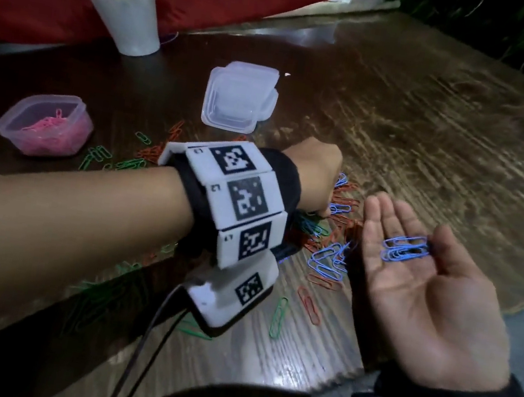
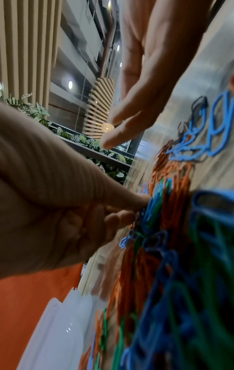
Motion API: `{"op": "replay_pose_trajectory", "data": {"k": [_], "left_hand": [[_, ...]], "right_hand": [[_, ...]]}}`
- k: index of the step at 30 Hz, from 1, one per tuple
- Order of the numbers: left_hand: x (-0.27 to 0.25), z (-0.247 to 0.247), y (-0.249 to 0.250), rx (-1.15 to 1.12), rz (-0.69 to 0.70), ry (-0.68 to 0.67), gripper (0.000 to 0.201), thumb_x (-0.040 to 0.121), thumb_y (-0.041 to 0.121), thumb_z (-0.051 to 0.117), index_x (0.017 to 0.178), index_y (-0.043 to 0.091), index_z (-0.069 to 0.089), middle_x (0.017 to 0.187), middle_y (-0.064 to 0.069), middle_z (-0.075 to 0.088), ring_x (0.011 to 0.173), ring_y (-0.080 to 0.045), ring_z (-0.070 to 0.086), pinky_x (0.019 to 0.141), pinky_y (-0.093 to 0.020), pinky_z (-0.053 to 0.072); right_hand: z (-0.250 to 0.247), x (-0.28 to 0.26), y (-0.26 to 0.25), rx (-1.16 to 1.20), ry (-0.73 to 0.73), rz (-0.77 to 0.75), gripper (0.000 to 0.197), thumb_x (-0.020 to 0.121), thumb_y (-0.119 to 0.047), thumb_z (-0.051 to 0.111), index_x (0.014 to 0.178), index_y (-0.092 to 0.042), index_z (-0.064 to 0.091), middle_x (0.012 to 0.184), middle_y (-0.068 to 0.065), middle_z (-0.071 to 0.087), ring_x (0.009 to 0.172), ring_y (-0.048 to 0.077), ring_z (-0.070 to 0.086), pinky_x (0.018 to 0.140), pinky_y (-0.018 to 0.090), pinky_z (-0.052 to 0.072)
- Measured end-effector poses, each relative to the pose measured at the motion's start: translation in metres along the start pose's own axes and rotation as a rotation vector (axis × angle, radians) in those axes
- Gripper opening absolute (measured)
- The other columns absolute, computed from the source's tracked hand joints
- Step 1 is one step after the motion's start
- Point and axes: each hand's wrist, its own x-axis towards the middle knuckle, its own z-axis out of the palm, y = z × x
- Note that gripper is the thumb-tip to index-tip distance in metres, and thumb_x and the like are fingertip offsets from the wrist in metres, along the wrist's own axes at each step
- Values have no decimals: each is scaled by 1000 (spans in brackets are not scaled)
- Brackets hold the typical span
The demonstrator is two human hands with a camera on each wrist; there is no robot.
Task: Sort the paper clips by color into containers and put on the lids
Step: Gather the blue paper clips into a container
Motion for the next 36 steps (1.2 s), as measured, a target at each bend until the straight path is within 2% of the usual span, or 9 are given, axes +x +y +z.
{"op": "replay_pose_trajectory", "data": {"k": [5, 10, 14, 16, 18, 21, 25, 31, 36], "left_hand": [[-6, 1, -5, 44, 66, -72, 25, 90, 22, 57, 100, 0, 65, 106, -15, 65, 102, -27, 58, 76, -26, 39], [-19, -15, -17, -56, 29, -94, 28, 90, 26, 57, 93, 0, 68, 86, -16, 61, 78, -24, 54, 68, -33, 41], [-47, -32, -19, -493, -9, -166, 17, 89, 21, 60, 76, 10, 61, 61, -5, 47, 43, -9, 38, 38, -13, 27], [-59, -34, -17, -613, 4, -209, 17, 87, 17, 60, 71, 13, 59, 61, -3, 48, 42, -4, 36, 33, -9, 25], [-67, -33, -15, -642, 71, -242, 17, 85, 15, 62, 67, 18, 62, 71, -9, 60, 54, -4, 43, 39, -10, 32], [-73, -33, -16, -512, 142, -205, 8, 80, 15, 69, 73, 21, 70, 73, 6, 71, 63, 5, 56, 61, -11, 48], [-75, -42, -14, -477, 127, -93, 15, 74, 20, 72, 85, 10, 74, 63, 2, 70, 53, 7, 55, 51, -4, 39], [-66, -50, -15, -635, 0, -129, 10, 78, 16, 64, 80, 7, 67, 68, -4, 65, 28, 1, 38, 31, -6, 29], [-70, -42, -12, -350, 143, -72, 12, 81, 10, 67, 87, 17, 74, 76, 2, 72, 57, 4, 59, 52, -7, 42]], "right_hand": [[2, 3, -3, -11, 2, -25, 48, 38, -19, 62, 77, 7, 72, 99, 17, 71, 92, 26, 69, 77, 35, 54], [5, 1, 1, -23, 17, -6, 40, 45, -22, 60, 71, 5, 74, 98, 16, 71, 91, 25, 69, 78, 36, 54], [18, -3, 16, -35, 30, 67, 47, 74, -29, 47, 102, 6, 63, 106, 18, 69, 100, 25, 66, 81, 35, 52], [26, -6, 28, -27, -13, 124, 50, 81, -33, 42, 112, 3, 56, 107, 15, 68, 98, 21, 67, 82, 30, 51], [33, -9, 40, -2, -60, 181, 47, 88, -35, 36, 115, -1, 54, 105, 13, 65, 87, 18, 63, 79, 27, 52], [36, -11, 48, -2, -54, 224, 51, 97, -36, 27, 120, 2, 52, 106, 13, 66, 83, 18, 63, 74, 25, 54], [32, -9, 44, 74, -12, 235, 43, 97, -31, 31, 104, 1, 58, 87, 11, 68, 76, 17, 58, 87, 26, 47], [26, -6, 38, 48, 5, 271, 46, 97, -32, 30, 109, 2, 59, 90, 11, 70, 83, 20, 64, 68, 29, 54], [26, -4, 41, 69, -25, 263, 49, 96, -35, 30, 109, 4, 58, 91, 11, 64, 76, 18, 57, 77, 24, 49]]}}
